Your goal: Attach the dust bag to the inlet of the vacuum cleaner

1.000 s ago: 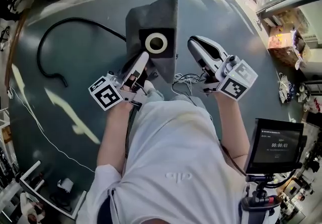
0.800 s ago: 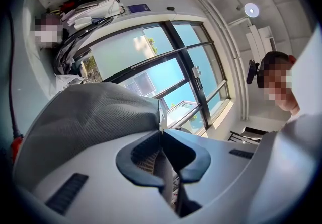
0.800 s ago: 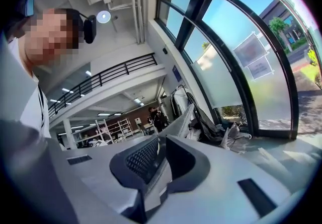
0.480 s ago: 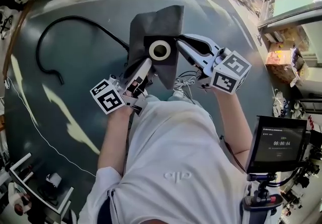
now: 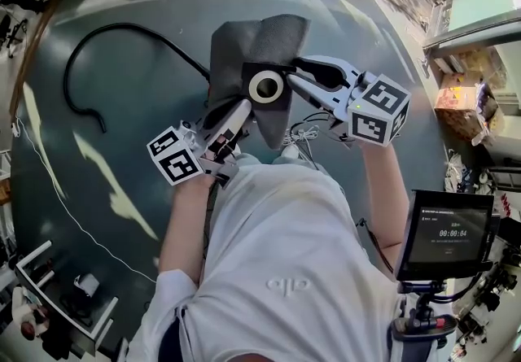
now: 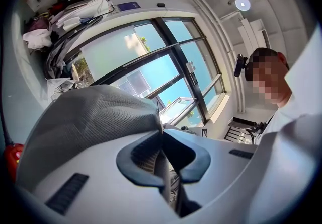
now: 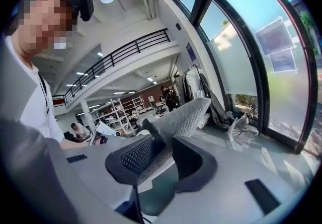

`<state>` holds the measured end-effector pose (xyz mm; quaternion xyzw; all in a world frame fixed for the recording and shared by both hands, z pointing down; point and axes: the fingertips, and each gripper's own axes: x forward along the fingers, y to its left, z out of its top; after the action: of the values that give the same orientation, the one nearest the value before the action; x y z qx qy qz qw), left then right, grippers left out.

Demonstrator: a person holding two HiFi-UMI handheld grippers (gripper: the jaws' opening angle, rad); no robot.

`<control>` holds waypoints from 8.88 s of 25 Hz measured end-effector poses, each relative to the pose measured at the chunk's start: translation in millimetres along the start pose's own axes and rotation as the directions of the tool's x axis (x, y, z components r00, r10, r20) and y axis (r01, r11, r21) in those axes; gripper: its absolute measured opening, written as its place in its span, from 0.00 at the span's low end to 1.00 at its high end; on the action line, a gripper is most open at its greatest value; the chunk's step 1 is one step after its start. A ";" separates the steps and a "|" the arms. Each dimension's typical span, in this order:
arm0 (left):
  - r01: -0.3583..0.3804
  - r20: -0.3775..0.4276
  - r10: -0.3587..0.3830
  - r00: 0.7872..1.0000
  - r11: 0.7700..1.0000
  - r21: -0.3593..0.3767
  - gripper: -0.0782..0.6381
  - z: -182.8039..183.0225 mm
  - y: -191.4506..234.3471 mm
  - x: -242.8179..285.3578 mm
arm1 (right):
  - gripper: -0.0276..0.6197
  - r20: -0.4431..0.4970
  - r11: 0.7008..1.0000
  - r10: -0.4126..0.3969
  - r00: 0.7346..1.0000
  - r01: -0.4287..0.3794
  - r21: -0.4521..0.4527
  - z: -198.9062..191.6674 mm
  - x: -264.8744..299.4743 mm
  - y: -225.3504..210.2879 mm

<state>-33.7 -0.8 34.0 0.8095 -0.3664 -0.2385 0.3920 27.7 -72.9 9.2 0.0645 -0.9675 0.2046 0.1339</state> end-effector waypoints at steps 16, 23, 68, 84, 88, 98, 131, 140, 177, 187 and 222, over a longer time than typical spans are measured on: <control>-0.058 -0.131 0.039 0.991 0.989 -0.139 0.16 -65.1 66.4 4.0 | 0.07 0.125 0.672 0.202 0.971 -0.230 0.704 -75.0 -2.1 -21.9; -0.069 -0.165 0.015 0.986 0.944 -0.322 0.16 -119.7 108.8 9.7 | 0.07 0.029 0.597 0.143 0.989 -0.109 0.795 -135.9 -4.0 -47.9; -0.140 0.052 0.303 0.952 0.577 -0.804 0.16 -536.2 565.8 -23.2 | 0.06 -0.466 0.423 0.293 0.835 0.324 0.846 -704.3 141.6 -301.5; -0.162 0.008 0.265 0.964 0.614 -0.772 0.24 -536.6 573.4 -21.3 | 0.07 -0.450 0.045 0.198 0.871 0.451 0.891 -705.4 146.0 -312.1; -0.163 -0.069 0.163 0.984 0.683 -0.712 0.27 -537.7 568.4 -22.7 | 0.07 -0.444 -0.006 0.168 0.880 0.451 0.892 -706.2 148.1 -313.9; -0.297 -0.398 0.438 0.806 0.881 0.369 0.30 -547.8 573.2 -34.0 | 0.07 -0.431 -0.042 0.162 0.888 0.442 0.896 -704.9 148.5 -311.9; -0.519 -0.371 0.508 0.777 0.851 0.078 0.17 -538.4 590.7 -25.6 | 0.08 -0.481 -0.036 0.024 0.877 0.481 0.876 -695.4 157.6 -315.2; -0.624 -0.312 0.579 0.754 0.779 -0.064 0.17 -517.5 610.2 -45.3 | 0.07 -0.448 -0.097 -0.046 0.893 0.443 0.891 -695.0 177.6 -314.3; -0.626 -0.220 0.601 0.769 0.637 -0.450 0.12 -467.2 638.1 -71.9 | 0.07 -0.429 0.016 -0.185 0.884 0.439 0.898 -667.1 235.5 -321.6; -0.622 -0.243 0.584 0.775 0.637 -0.456 0.12 -452.0 646.9 -76.4 | 0.07 -0.396 0.078 -0.192 0.898 0.416 0.906 -660.2 254.9 -328.5; -0.335 -0.119 0.365 0.924 0.918 0.213 0.12 -123.7 229.6 -36.1 | 0.07 0.129 0.866 -0.207 0.970 0.121 0.485 -225.3 62.6 -114.2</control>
<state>-66.0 -13.2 295.0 0.7803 -0.4946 -0.0645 0.3773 40.8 -88.0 268.7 0.1953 -0.8871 0.4158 0.0448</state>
